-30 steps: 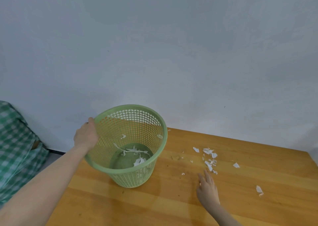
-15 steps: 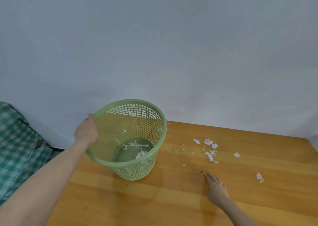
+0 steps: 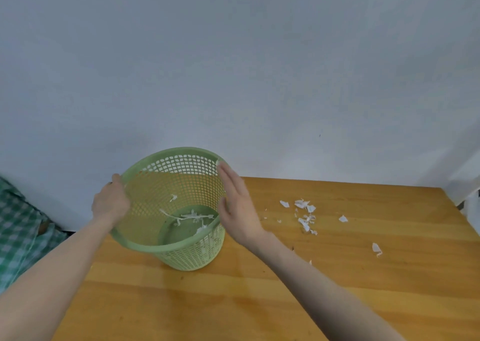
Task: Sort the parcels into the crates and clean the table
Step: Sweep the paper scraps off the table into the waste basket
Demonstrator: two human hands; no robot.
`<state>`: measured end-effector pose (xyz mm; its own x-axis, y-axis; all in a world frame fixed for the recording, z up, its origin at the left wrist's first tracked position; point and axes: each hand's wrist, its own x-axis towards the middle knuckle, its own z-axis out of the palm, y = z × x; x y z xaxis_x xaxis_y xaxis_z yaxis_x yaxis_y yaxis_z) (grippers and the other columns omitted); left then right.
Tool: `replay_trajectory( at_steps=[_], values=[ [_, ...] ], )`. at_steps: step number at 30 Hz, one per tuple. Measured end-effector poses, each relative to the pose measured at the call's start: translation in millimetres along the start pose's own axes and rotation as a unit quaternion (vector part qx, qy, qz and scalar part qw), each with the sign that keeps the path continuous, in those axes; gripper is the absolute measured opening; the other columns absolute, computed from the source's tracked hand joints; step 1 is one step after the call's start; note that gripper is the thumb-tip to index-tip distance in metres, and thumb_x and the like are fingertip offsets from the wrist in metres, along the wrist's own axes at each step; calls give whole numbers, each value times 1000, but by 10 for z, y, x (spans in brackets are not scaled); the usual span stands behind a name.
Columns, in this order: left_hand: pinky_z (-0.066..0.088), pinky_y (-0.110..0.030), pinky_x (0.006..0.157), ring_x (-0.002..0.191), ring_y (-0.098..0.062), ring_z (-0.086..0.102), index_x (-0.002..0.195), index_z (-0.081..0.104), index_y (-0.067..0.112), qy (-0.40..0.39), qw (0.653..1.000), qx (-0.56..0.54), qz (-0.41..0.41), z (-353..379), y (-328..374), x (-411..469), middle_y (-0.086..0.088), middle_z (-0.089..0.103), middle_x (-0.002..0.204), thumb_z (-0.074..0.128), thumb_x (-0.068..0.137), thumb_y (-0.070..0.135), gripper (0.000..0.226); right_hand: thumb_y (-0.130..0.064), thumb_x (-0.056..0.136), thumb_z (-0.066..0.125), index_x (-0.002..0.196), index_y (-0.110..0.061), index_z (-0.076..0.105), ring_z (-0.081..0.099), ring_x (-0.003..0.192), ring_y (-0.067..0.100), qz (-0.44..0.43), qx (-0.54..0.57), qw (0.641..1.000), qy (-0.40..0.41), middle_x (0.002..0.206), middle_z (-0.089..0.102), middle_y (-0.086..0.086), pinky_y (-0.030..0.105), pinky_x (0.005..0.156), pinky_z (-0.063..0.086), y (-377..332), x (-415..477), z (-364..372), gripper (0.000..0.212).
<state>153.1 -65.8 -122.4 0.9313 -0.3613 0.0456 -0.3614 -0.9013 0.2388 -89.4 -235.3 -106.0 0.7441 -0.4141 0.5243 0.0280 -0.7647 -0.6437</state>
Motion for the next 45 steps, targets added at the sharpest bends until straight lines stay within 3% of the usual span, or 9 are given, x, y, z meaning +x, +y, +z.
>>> replay_trajectory(
  at_steps=[4,8,10,12,17,21,25,34,45],
  values=[
    [31,-40,72,97,-45,52,101,36,5,-6,1000,-10,-5,-23,14,-23,-26,56,102,52,86,7,22,-9,94,40,142,-7,40,29,140,22,-30,-29,996,-79,137,53,8,40,116,24,-6,95,297,49],
    [31,-39,71,95,-44,53,95,34,6,-4,1000,-19,0,-60,60,-29,-25,57,98,53,84,5,21,-19,94,38,118,-9,65,35,138,25,-15,-67,994,-89,126,63,5,43,116,22,174,178,323,38],
    [33,-39,70,91,-43,54,94,34,5,-4,1000,-21,2,-75,64,-40,-25,56,95,53,84,3,21,-14,95,43,123,-11,62,32,139,22,-19,-77,989,-124,128,62,4,41,118,16,250,201,287,35],
    [33,-40,70,89,-43,54,94,35,4,-2,1000,-20,2,-80,72,-40,-25,56,92,52,83,2,21,-15,95,42,132,-12,55,30,140,21,-22,-53,994,-96,136,54,4,33,117,14,340,194,215,40],
    [33,-41,68,87,-44,54,91,34,4,8,1000,-9,6,-60,77,-27,-28,56,89,50,83,-2,18,-12,97,42,142,-15,39,25,141,16,194,-28,981,6,151,33,2,33,117,22,1005,91,-31,46],
    [34,-40,67,85,-43,54,97,36,5,-20,999,-16,-30,-93,92,20,-23,54,84,55,82,3,24,-11,96,41,147,-13,28,16,144,29,369,-151,912,-99,158,11,11,41,110,32,1780,-260,-281,53],
    [37,-41,69,86,-44,53,105,39,3,-38,997,-23,-59,-132,108,41,-23,52,82,55,79,1,30,-16,96,41,150,-15,19,8,146,29,453,-210,842,-206,159,3,8,47,114,24,2212,-514,-491,59],
    [34,-41,69,87,-47,54,110,41,-2,-22,998,-17,-49,-158,178,-17,-26,50,80,54,80,-2,32,-8,92,37,152,-16,12,-9,147,28,405,-287,785,-371,160,-11,3,47,117,10,2528,-448,-443,65],
    [31,-38,64,66,-30,40,98,36,2,-4,999,-33,-36,-211,246,-89,-6,35,61,51,83,-2,21,-14,95,35,150,-11,16,0,146,29,420,-278,773,-386,160,1,4,48,116,16,2739,-366,-397,59]
  ],
)
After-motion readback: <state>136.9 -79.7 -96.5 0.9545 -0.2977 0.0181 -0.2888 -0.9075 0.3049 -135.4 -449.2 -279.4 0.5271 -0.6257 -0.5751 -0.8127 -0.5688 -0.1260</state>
